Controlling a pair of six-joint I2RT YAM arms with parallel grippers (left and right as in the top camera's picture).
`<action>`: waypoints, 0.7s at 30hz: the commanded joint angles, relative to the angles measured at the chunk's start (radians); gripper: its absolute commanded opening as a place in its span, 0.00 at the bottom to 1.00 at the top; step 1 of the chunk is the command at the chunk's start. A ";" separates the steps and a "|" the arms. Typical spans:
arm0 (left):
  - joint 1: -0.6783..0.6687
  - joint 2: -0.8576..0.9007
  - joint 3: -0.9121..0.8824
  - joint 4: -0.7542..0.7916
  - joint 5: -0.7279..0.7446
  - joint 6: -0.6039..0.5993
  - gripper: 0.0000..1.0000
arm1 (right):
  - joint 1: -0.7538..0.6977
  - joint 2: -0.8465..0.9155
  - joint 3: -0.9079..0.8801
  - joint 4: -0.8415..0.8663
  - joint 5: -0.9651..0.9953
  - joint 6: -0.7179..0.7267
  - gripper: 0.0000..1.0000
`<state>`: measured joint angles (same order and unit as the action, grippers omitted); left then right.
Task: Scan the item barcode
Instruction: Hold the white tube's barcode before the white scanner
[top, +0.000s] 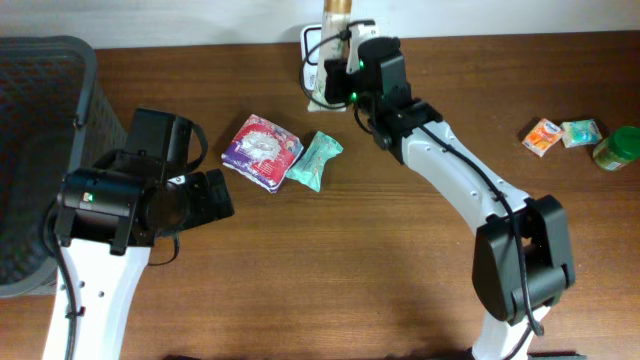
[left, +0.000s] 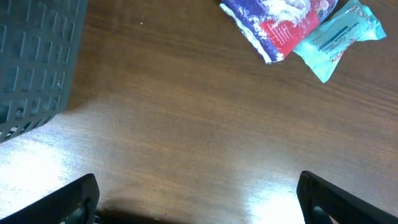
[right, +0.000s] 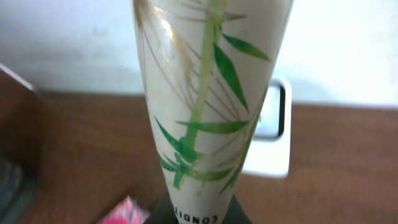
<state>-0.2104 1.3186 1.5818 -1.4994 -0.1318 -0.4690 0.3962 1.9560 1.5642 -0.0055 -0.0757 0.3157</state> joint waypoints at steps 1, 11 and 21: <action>-0.003 -0.004 0.003 0.003 -0.007 -0.009 0.99 | -0.005 0.068 0.217 0.019 0.027 0.007 0.04; -0.003 -0.004 0.003 0.003 -0.007 -0.009 0.99 | -0.006 0.400 0.474 -0.081 0.036 0.003 0.04; -0.003 -0.004 0.003 0.003 -0.008 -0.009 0.99 | -0.064 0.416 0.474 -0.300 -0.364 0.418 0.04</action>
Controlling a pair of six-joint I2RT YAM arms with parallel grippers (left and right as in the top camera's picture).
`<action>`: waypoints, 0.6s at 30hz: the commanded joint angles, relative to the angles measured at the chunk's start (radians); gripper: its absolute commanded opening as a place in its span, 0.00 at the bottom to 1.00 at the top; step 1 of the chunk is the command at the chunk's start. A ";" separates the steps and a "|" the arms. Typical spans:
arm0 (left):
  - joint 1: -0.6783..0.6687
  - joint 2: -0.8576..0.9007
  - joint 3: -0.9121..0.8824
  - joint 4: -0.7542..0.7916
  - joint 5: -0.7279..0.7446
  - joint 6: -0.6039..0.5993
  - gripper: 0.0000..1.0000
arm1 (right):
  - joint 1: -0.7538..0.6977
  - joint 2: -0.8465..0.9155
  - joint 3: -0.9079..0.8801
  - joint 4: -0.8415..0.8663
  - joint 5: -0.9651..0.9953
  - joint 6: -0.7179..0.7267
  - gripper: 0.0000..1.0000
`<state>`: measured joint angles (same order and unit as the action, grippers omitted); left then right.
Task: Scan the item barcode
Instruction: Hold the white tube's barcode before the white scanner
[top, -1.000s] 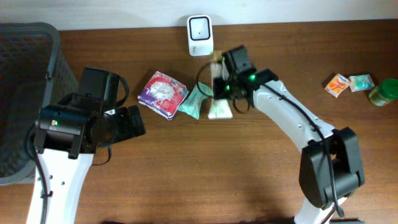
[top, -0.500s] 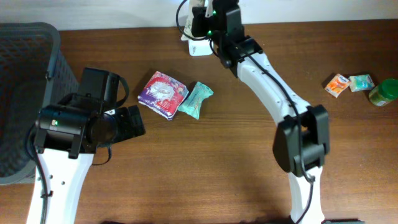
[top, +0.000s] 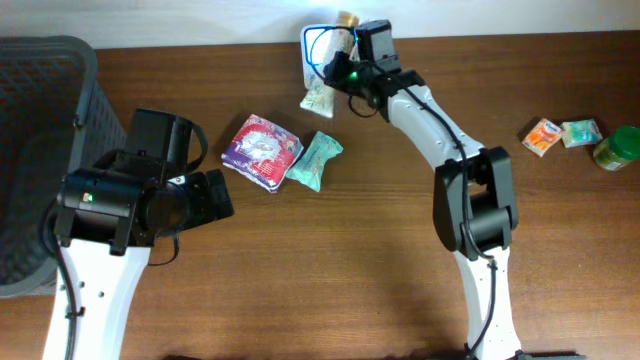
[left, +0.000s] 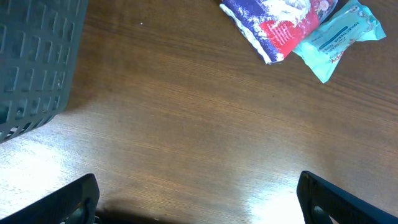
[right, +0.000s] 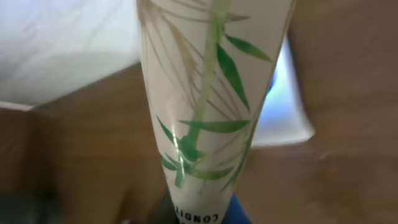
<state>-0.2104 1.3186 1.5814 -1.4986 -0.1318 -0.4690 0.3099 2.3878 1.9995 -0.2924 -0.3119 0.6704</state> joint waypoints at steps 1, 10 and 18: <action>-0.003 -0.004 0.003 0.002 -0.008 -0.010 0.99 | 0.026 -0.013 0.039 -0.026 -0.154 0.066 0.04; -0.003 -0.004 0.003 0.002 -0.007 -0.010 0.99 | 0.006 -0.012 0.049 -0.003 -0.126 0.083 0.04; -0.003 -0.004 0.003 0.002 -0.007 -0.009 0.99 | 0.012 0.009 0.054 0.099 -0.026 0.014 0.04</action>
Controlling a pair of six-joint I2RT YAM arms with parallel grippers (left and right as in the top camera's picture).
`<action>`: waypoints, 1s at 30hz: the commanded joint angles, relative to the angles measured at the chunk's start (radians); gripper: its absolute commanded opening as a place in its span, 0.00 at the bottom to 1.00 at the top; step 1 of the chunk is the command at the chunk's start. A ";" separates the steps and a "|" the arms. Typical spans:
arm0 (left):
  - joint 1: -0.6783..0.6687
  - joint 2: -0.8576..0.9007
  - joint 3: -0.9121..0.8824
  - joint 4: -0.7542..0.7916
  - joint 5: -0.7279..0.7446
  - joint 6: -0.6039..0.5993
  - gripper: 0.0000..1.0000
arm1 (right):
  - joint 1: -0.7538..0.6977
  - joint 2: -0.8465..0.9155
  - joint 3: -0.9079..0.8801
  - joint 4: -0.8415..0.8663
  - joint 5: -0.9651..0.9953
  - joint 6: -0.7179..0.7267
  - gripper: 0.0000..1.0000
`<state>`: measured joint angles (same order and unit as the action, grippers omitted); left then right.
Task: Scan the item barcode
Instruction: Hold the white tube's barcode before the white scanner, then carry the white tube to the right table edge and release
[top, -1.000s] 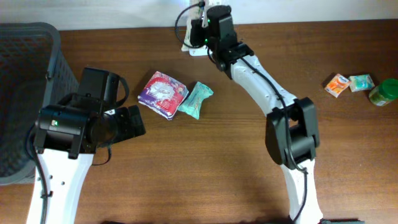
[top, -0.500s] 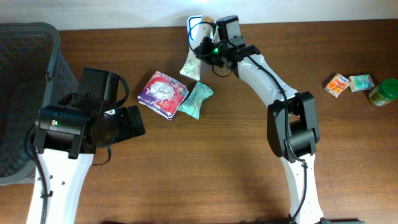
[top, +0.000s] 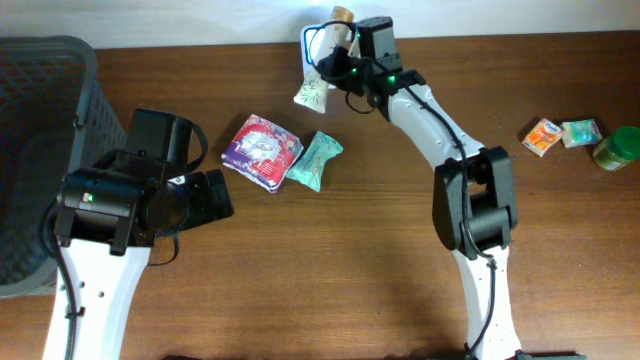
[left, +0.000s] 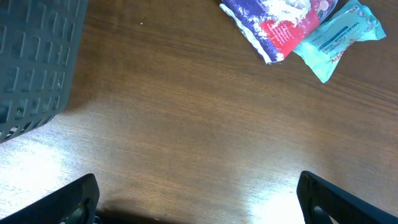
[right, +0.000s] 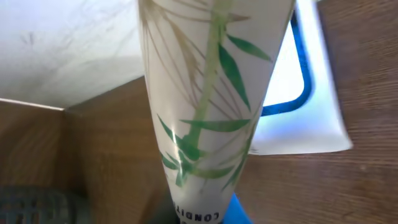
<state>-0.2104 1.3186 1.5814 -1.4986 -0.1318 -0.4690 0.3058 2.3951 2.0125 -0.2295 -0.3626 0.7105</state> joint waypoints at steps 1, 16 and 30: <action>-0.003 -0.004 0.003 0.002 -0.008 -0.010 0.99 | 0.014 0.002 0.041 0.050 0.035 -0.026 0.04; -0.003 -0.004 0.003 0.002 -0.007 -0.009 0.99 | -0.653 -0.098 0.134 -0.809 0.237 -0.475 0.04; -0.003 -0.004 0.003 0.002 -0.008 -0.009 0.99 | -0.663 -0.336 0.109 -0.939 -0.073 -0.475 0.81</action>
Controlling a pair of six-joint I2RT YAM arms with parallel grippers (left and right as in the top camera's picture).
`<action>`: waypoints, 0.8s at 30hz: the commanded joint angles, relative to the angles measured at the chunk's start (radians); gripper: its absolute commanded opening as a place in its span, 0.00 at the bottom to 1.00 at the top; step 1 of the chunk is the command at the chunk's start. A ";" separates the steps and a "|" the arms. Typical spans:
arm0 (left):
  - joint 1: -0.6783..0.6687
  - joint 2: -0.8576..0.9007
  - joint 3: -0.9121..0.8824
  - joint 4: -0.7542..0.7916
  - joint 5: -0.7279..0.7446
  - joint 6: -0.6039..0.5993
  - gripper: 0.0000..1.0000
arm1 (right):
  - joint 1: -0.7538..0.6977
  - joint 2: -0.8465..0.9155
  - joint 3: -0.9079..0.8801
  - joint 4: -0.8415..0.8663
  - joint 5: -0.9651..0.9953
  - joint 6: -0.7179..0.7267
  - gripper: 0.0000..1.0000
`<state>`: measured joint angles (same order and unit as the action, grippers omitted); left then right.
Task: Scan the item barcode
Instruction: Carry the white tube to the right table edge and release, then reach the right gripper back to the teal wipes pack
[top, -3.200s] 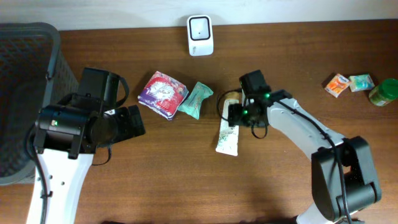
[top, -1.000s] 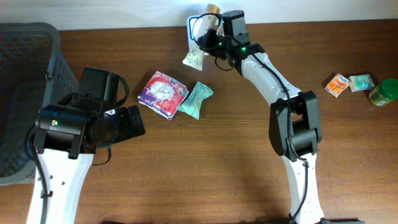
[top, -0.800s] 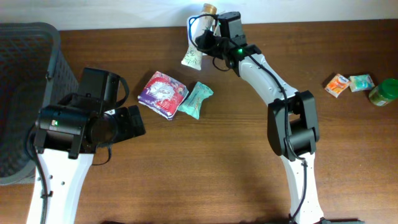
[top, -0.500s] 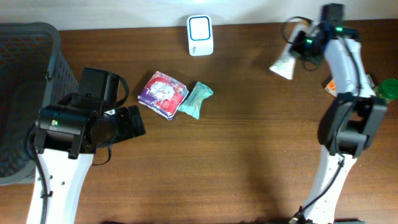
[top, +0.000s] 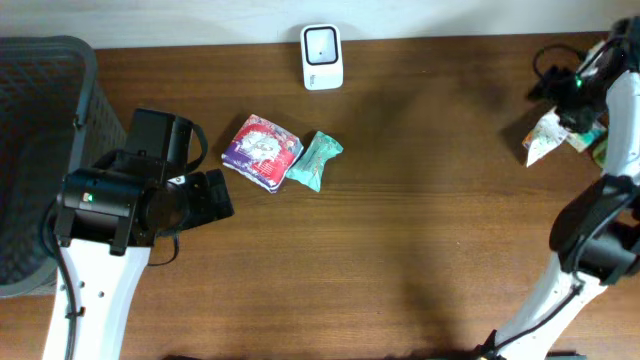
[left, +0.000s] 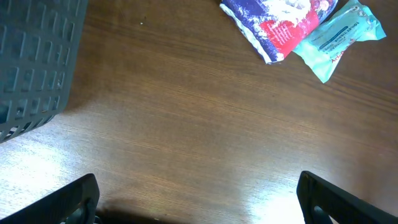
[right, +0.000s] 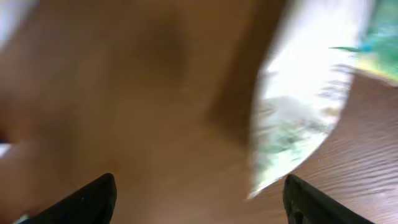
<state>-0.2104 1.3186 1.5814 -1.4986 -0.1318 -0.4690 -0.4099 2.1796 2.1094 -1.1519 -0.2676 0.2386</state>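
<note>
The white barcode scanner (top: 322, 44) stands at the table's back edge with nothing in front of it. The white tube with green leaf print (top: 543, 140) lies on the table at the far right and shows as a blur (right: 305, 106) in the right wrist view. My right gripper (top: 558, 93) hovers just above and behind it, open (right: 202, 202), with nothing between its fingers. Near the left side my left gripper (top: 205, 195) is open (left: 199, 205) over bare wood.
A purple-and-red packet (top: 262, 150) and a teal packet (top: 316, 160) lie left of centre, also seen as the purple packet (left: 280, 25) and teal packet (left: 339, 37). A dark basket (top: 40, 150) fills the left edge. Small items (top: 585, 135) sit by the tube.
My right gripper has gone from the scanner to the table's far right and has opened. The tube it held now lies on the table there. The left arm has not moved.
My right gripper held the leaf-print tube in front of the scanner, then tilted over it while the scanner glowed blue, and still there a moment later. Now the tube lies at the far right, let go. My left gripper stayed open throughout.
</note>
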 joint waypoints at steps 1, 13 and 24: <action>-0.003 -0.004 0.003 0.002 -0.008 -0.009 0.99 | 0.088 -0.162 0.013 -0.047 -0.229 -0.017 0.82; -0.003 -0.004 0.003 0.002 -0.008 -0.009 0.99 | 0.719 -0.174 -0.319 0.030 -0.166 -0.038 0.99; -0.003 -0.004 0.003 0.002 -0.008 -0.009 0.99 | 0.818 -0.142 -0.337 0.225 -0.178 0.006 0.99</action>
<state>-0.2104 1.3186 1.5814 -1.4982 -0.1318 -0.4690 0.3847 2.0216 1.7760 -0.9298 -0.4530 0.2371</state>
